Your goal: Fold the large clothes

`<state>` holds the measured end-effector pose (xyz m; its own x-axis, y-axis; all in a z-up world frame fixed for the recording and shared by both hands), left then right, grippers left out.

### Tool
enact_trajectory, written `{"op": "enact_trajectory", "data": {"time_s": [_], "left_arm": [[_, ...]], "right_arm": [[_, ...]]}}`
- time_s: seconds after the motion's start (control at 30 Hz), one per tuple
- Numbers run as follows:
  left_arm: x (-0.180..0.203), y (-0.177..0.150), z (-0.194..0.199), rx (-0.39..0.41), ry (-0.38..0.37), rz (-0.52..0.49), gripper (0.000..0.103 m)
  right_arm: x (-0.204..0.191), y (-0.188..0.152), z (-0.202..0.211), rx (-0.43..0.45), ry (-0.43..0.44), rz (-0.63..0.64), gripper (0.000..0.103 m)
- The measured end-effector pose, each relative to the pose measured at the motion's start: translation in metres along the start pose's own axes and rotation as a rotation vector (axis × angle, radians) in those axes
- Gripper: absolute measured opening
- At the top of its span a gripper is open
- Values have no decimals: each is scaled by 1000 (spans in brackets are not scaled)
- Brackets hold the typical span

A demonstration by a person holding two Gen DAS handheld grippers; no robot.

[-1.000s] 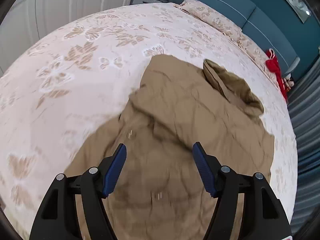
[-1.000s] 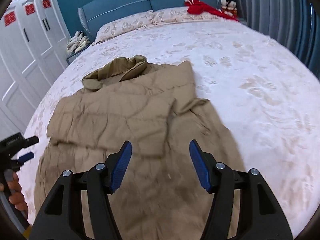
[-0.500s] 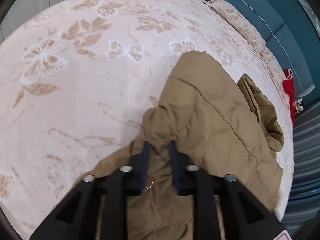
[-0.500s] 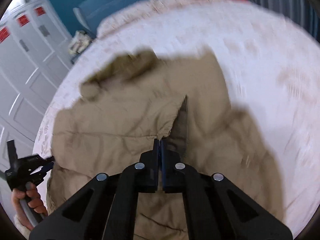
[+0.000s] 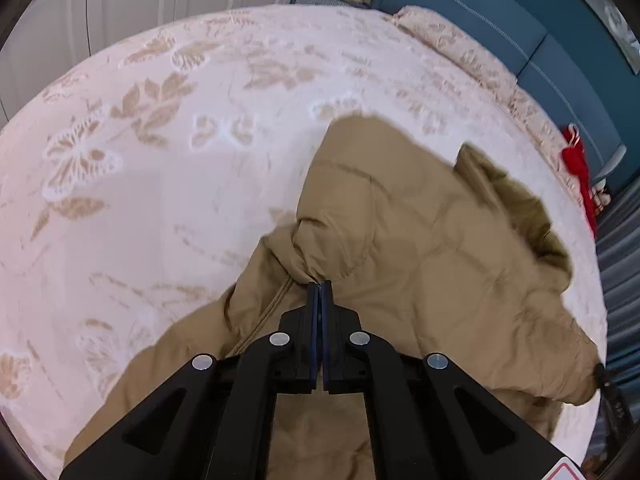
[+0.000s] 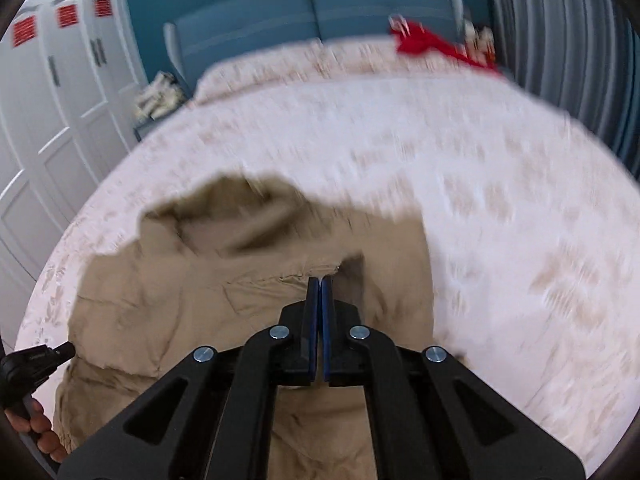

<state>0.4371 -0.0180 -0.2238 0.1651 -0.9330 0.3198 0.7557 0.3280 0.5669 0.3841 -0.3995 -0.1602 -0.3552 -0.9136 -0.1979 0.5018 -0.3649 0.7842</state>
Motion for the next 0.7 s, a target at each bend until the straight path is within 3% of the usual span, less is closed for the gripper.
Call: {"op": "enact_trajectory", "data": {"time_s": [0.2, 0.7], "left_arm": [[0, -12, -9, 21, 31, -65, 0], [5, -28, -29, 77, 77, -178, 0]], "right_arm": [[15, -42, -31, -96, 4, -42, 0], [18, -69, -56, -114, 4, -43, 0]]}}
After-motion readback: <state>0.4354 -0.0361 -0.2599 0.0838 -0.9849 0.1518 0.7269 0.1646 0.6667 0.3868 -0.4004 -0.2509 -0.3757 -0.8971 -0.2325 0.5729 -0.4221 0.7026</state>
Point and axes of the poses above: each gripper's, at about its wrist camera, not at the fingertips, and z roughly against the way its jaws point, x to its right, y to its top, the point moved 8 cm from there along -z, roughly the way its jaws point, and after that the axes turned 9 degrees about x, right-handed, at the moved point
